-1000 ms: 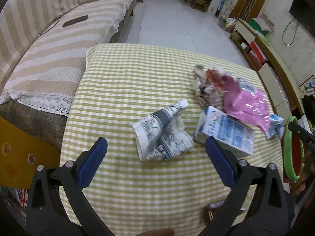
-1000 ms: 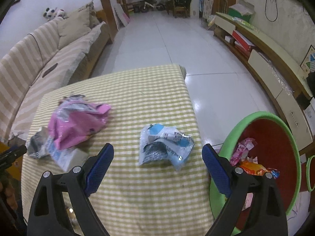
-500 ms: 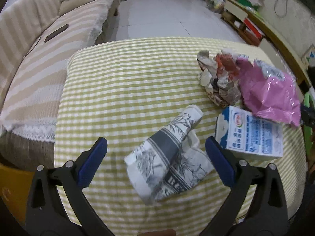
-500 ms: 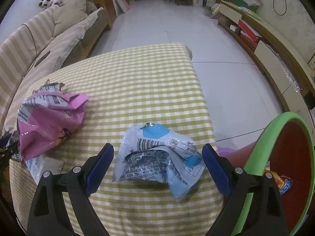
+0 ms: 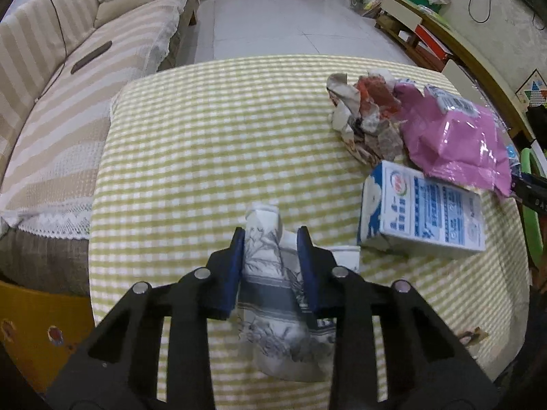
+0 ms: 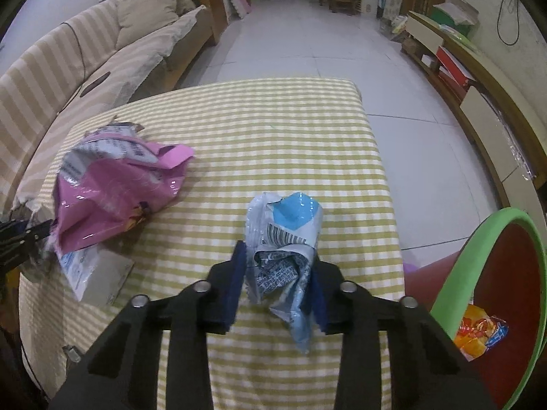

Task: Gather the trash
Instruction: 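Grasp the newspaper wrapper with the left gripper while the right grasps the blue-white wrapper, then carry both wrappers over the red bin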

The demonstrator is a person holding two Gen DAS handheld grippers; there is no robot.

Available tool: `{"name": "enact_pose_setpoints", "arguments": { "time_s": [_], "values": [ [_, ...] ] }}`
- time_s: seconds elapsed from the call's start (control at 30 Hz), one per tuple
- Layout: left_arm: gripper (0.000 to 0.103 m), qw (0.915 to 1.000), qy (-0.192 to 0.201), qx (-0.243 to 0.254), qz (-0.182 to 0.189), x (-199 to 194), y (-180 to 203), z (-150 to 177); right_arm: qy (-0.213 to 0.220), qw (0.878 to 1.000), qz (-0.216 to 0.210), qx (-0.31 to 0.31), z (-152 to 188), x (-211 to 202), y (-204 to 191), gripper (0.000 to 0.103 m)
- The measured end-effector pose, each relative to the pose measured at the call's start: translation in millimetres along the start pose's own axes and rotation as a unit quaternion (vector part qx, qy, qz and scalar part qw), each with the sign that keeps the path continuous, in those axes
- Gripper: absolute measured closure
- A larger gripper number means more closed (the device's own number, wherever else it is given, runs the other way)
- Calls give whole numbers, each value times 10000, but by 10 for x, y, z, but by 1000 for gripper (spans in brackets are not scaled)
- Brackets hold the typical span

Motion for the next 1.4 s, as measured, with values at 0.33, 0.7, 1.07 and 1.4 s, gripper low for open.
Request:
{"name": "enact_pose_setpoints", "arguments": {
  "time_s": [0.33,0.7,1.07,1.4],
  "values": [
    [80,9991,241,-332,56,-361,-36,108,277,9996,-102,-35,36,-418,-90,79],
    [80,9967,735,-323,134,-982,199,89,694,9974,-211,13,67,-1014,-124,80],
    [80,9942,1036,-16,294,-1350,641,13,985,9945,-328,112,162,-1491,-63,81],
    [80,9912,1098,430,609,-1370,1336,-133,1168,9919,-272,424,236,-1738,288,81]
  ]
}}
Point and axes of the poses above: each gripper's, at about its wrist camera, not at the fingertips, and x roughly the way its jaws point, y to its right, z to its underside, the point moved 7 cm from there along x, roughly the way its jaws point, and after that the axes turned 6 degrees about z, right-handed, at the moved point
